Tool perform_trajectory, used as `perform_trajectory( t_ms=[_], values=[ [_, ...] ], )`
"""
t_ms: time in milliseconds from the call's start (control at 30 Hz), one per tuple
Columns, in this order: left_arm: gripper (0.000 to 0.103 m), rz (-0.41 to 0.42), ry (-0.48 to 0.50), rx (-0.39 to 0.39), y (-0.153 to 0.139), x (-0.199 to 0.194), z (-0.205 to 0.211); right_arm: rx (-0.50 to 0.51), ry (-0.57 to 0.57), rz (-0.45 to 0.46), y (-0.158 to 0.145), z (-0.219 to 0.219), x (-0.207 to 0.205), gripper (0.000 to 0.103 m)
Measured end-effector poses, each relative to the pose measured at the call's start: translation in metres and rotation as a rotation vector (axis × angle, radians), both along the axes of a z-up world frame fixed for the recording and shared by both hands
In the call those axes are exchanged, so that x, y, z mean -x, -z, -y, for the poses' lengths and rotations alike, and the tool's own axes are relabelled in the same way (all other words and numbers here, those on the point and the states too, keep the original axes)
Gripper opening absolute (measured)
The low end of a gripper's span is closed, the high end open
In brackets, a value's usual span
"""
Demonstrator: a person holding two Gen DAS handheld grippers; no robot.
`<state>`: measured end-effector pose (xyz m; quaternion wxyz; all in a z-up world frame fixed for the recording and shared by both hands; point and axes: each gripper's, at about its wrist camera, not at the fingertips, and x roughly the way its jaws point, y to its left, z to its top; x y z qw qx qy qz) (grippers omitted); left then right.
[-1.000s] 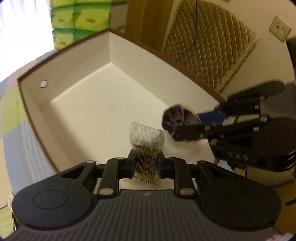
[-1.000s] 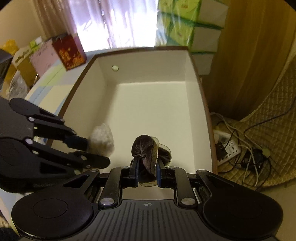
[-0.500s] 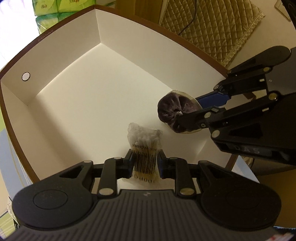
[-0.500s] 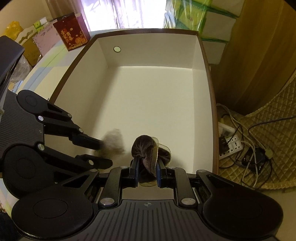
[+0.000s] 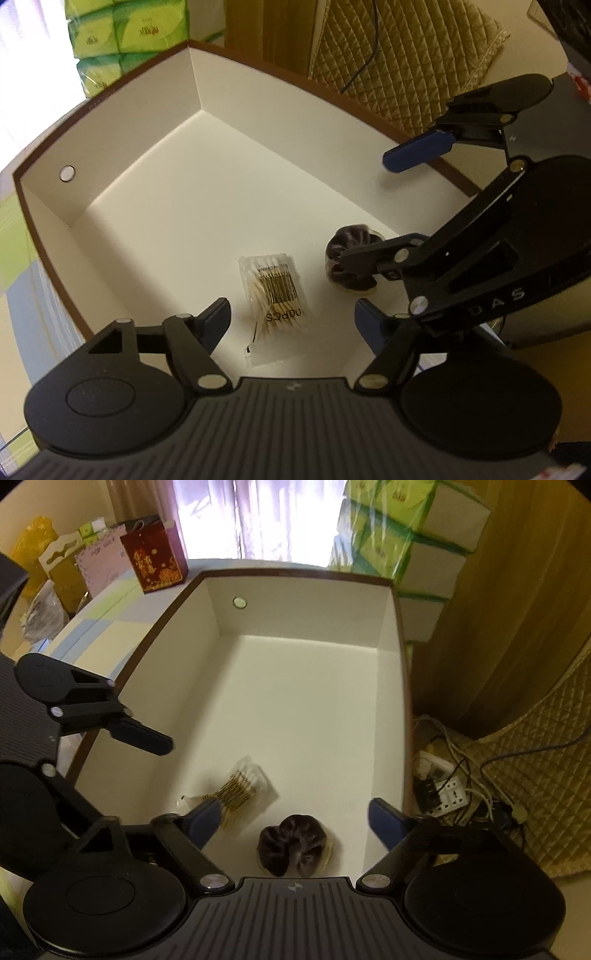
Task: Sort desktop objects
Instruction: 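Withdraw both tools from the box back toward the remaining items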
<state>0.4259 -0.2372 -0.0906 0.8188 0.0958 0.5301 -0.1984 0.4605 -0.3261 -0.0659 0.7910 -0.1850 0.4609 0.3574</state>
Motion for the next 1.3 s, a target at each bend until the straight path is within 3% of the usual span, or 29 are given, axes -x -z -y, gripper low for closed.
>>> perform_trajectory(
  t_ms=[300, 500, 833, 1300],
  values=[
    [0.082, 0.051, -0.024, -0.006, -0.024, 0.007, -0.003, -0.015, 0.012, 0.036, -0.014, 0.008, 0.006, 0.101],
    [0.088, 0.089, -0.072, -0.026, -0.035, 0.017, -0.013, -0.018, 0.019, 0.047, -0.018, 0.015, 0.014, 0.101],
    [0.088, 0.122, -0.139, -0.012, -0.054, 0.045, -0.037, -0.054, 0.030, 0.051, -0.026, 0.021, 0.041, 0.101],
    [0.088, 0.184, -0.139, 0.030, -0.080, 0.082, -0.057, -0.091, 0.053, 0.081, -0.046, 0.012, 0.081, 0.101]
  ],
)
